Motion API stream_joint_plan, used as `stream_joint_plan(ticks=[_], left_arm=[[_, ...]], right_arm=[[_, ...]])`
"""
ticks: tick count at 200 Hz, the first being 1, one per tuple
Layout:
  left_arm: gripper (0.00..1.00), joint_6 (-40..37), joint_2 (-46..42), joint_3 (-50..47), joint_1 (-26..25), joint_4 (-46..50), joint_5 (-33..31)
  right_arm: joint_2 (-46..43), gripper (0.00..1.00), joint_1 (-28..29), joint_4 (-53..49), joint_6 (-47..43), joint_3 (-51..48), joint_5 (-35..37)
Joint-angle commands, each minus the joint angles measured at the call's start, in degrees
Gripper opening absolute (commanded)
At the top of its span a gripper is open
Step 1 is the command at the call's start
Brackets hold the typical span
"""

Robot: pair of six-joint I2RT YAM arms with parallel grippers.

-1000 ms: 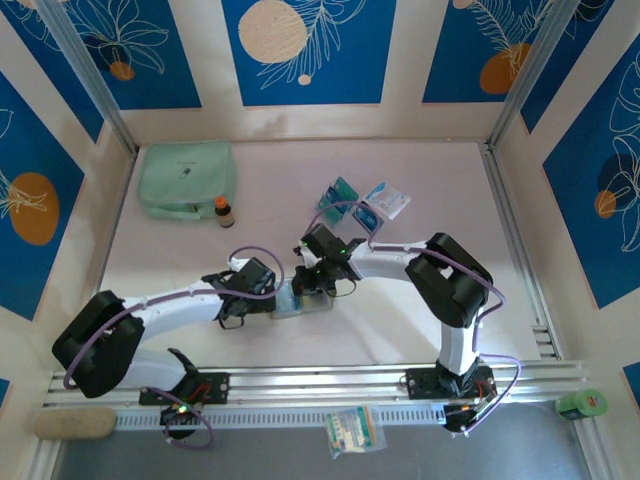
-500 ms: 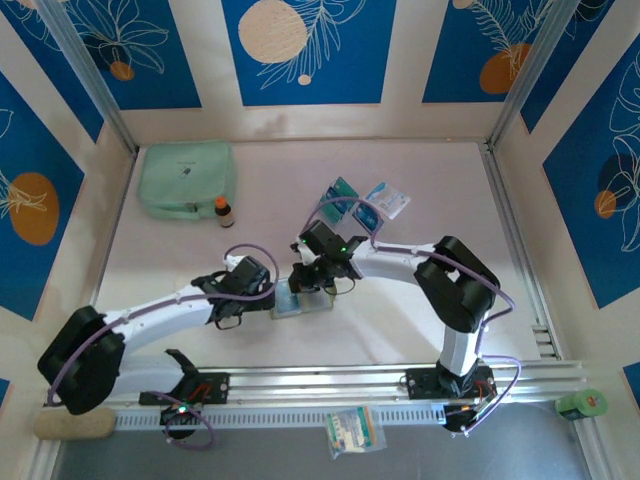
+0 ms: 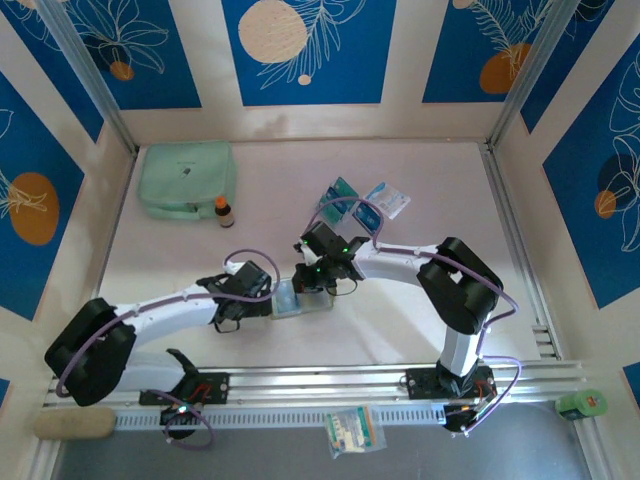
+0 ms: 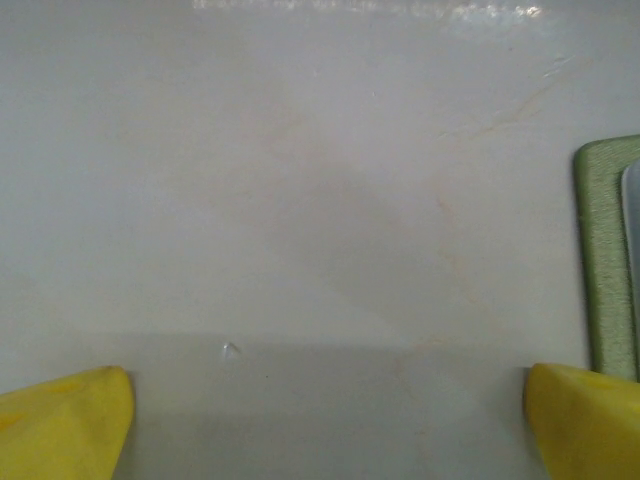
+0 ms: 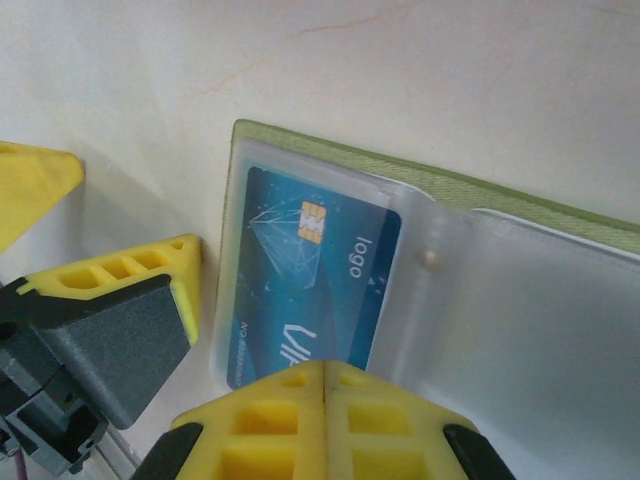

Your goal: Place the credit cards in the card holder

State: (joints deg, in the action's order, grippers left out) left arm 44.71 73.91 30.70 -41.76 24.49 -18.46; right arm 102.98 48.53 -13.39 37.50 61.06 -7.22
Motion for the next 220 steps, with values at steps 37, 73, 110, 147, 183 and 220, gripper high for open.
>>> stream_joint_plan(ticks=[37,73,110,147,183,220], left_arm=[[1.00,-1.3,3.6,1.1,0.6,-0.5,0.0],[1.00,-1.5,4.6,1.1,0.6,-1.2,0.3],[1.00,-1.5,4.8,0.8,0.5,-1.5,0.5],[1.00,-1.5,4.7,0.7,0.6,-1.8,0.6],[1.00,-1.5,4.6,0.7,0.5,-1.9,0.8],[1.00,-1.0,2.1,1.0,0.5,-0.4,0.8]], right_arm=[[3.0,0.01,0.4,-2.0,-0.3,0.1,1.5],[4.4,0.00,1.2,-2.4,-0.9,1.3,0.6],[4.9,0.00,2.4,-3.2,-1.2,2.4,0.5],[5.7,0.00,3.7,-4.2,-1.4,3.6,0.5],[6.4,0.00,4.6,-4.7,-1.5,4.4,-0.2],[5.3,0.00,4.1,-4.6,-1.2,3.8,-0.1]])
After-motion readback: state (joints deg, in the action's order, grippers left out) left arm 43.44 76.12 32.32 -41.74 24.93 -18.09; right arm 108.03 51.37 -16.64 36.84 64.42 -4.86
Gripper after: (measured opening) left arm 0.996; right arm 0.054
